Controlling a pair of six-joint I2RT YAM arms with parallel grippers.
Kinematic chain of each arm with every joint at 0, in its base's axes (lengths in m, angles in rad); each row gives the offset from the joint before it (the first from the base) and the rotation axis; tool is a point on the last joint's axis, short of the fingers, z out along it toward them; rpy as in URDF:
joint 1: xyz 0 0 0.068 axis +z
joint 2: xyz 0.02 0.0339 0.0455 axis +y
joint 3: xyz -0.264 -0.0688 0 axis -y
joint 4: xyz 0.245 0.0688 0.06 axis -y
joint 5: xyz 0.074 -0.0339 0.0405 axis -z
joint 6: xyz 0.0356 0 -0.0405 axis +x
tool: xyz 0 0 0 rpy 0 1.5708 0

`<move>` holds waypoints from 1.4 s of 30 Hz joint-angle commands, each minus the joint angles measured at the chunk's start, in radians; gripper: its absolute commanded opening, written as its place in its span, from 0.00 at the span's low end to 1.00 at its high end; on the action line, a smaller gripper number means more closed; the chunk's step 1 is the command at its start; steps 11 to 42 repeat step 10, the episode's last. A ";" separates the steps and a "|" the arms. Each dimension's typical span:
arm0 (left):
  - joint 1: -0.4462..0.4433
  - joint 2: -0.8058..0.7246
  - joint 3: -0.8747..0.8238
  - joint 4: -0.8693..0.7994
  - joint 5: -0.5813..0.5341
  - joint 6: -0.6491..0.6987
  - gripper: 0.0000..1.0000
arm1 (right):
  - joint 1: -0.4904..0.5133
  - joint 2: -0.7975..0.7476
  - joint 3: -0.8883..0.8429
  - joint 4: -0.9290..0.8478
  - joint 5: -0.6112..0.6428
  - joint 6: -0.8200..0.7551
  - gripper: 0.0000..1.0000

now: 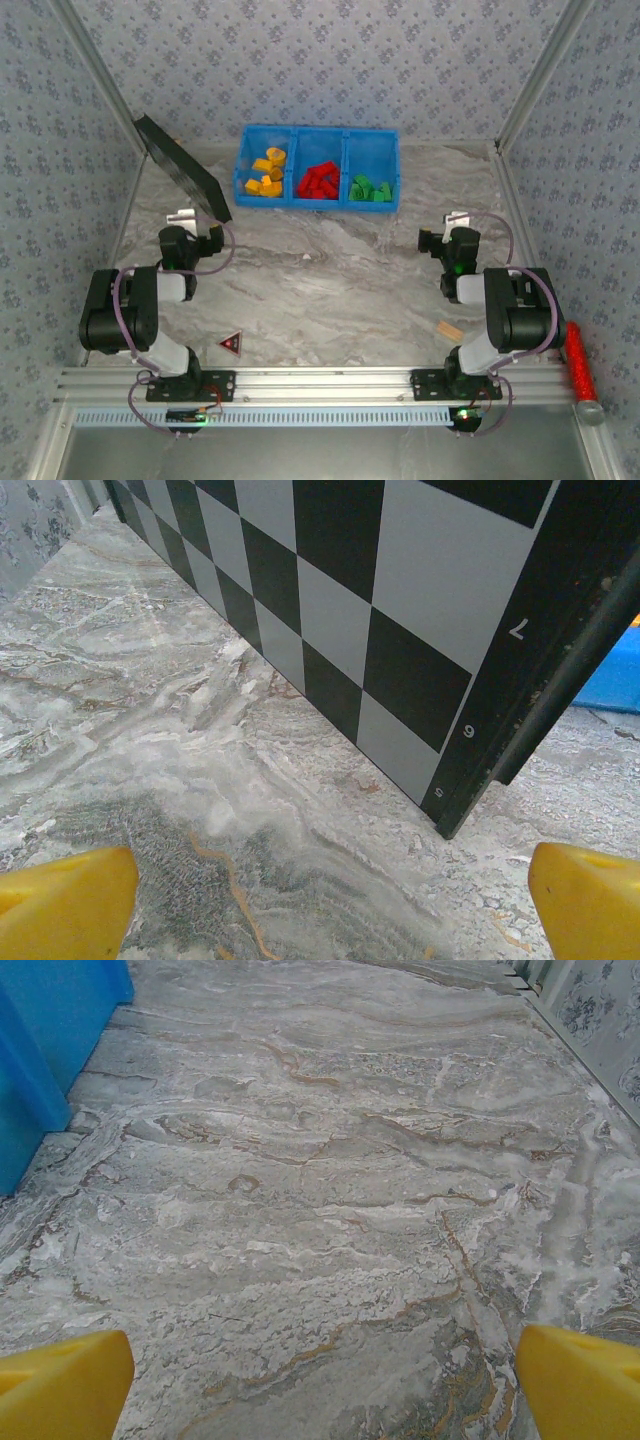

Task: Sort the legos into containers by color
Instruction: Reset both arms

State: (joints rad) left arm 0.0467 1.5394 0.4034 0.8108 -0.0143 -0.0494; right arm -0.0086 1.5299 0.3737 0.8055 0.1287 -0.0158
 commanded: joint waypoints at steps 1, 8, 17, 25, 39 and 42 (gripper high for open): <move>0.003 -0.004 0.005 0.011 0.016 0.000 1.00 | 0.004 -0.006 0.015 0.020 0.019 -0.002 1.00; 0.003 -0.001 0.009 0.004 0.016 -0.001 1.00 | -0.021 0.000 0.033 -0.019 -0.094 -0.012 1.00; 0.003 -0.002 0.008 0.006 0.016 0.001 1.00 | -0.016 -0.008 0.023 -0.001 -0.085 -0.015 1.00; 0.003 -0.002 0.008 0.006 0.016 0.001 1.00 | -0.016 -0.008 0.023 -0.001 -0.085 -0.015 1.00; 0.003 -0.002 0.008 0.006 0.016 0.001 1.00 | -0.016 -0.008 0.023 -0.001 -0.085 -0.015 1.00; 0.003 -0.002 0.008 0.006 0.016 0.001 1.00 | -0.016 -0.008 0.023 -0.001 -0.085 -0.015 1.00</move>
